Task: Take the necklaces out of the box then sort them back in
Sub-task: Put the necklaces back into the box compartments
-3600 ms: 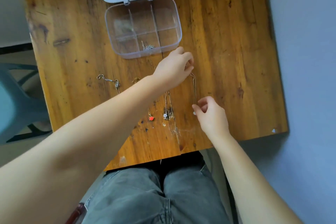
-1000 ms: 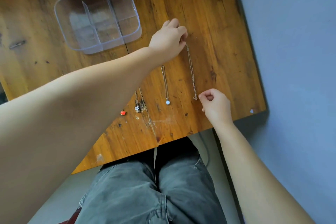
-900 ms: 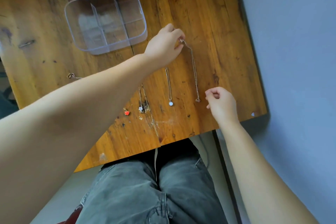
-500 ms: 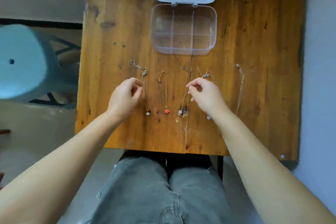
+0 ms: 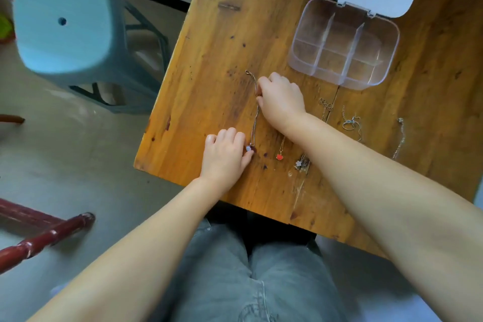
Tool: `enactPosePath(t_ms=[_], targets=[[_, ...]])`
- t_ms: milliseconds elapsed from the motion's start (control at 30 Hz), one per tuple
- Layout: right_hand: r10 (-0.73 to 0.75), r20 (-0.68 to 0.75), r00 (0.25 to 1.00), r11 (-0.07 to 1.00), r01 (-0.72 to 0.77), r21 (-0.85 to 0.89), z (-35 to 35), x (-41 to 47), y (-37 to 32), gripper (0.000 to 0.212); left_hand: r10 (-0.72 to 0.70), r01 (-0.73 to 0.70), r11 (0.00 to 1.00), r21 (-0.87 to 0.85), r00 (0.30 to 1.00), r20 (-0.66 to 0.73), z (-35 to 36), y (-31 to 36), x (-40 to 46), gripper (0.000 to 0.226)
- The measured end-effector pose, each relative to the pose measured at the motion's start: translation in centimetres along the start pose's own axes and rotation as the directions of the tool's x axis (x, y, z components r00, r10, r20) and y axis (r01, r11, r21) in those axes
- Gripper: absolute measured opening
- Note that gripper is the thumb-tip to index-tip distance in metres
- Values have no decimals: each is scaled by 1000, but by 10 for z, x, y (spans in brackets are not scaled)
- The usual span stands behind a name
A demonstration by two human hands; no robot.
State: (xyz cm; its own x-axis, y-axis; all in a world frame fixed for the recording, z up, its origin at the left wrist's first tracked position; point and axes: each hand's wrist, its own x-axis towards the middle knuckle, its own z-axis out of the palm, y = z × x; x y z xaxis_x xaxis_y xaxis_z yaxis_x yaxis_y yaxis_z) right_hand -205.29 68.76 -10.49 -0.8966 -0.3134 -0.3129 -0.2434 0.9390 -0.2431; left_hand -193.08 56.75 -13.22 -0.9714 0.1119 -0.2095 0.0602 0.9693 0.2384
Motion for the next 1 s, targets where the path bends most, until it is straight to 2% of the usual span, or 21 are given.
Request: enactPosePath(t_ms=[133, 167, 233, 300, 400, 433, 467, 500, 567, 667, 733, 833, 933, 1000], targets=[[-14, 72, 997, 1000, 14, 3, -5, -1, -1, 17, 29, -30, 999, -36, 999, -31, -4, -3, 3, 15], [7, 85, 996, 998, -13, 68, -7, -2, 1, 17, 27, -29, 998, -54, 999, -37, -6, -4, 4, 14], [106, 118, 987, 940, -138, 312, -20, -6, 7, 14, -13, 12, 994, -107, 1000, -13, -8, -4, 10, 16], [169, 168, 971, 778, -235, 583, -38, -12, 17, 9, -61, 60, 977, -205, 998, 6, -13, -1, 18, 30], [82, 254, 964, 505, -260, 823, -69, -25, 30, 14, -24, 21, 905, -424, 1000, -1, -31, 12, 42, 66], [33, 277, 960, 375, -268, 887, -79, -29, 33, 15, 16, -4, 866, -499, 1000, 20, -39, 18, 53, 66], [-19, 283, 959, 229, -271, 935, -88, -31, 37, 14, 63, -16, 813, -582, 996, 61, -46, 26, 66, 58], [-55, 270, 961, 92, -264, 960, -96, -32, 41, 12, 104, -4, 751, -660, 988, 112, -55, 34, 77, 41], [-26, 207, 978, -95, -209, 973, -115, -31, 48, 11, 150, 87, 641, -763, 960, 235, -74, 47, 97, 13], [161, 135, 978, -360, -69, 931, -142, -25, 68, 13, 211, 112, 553, -826, 940, 269, -96, 55, 121, 24], [298, 108, 948, -484, 53, 873, -159, -21, 83, 11, 230, 108, 494, -863, 941, 249, -109, 54, 138, 24], [426, 93, 900, -581, 194, 790, -175, -16, 102, 17, 217, 157, 361, -919, 945, 246, -122, 53, 163, 25], [469, 79, 880, -594, 248, 765, -181, -4, 109, 21, 112, 275, 190, -942, 948, 299, -126, 60, 192, 24], [482, 94, 871, -567, 228, 792, -176, 9, 107, 17, 27, 337, 182, -924, 937, 347, -124, 70, 213, 21]])
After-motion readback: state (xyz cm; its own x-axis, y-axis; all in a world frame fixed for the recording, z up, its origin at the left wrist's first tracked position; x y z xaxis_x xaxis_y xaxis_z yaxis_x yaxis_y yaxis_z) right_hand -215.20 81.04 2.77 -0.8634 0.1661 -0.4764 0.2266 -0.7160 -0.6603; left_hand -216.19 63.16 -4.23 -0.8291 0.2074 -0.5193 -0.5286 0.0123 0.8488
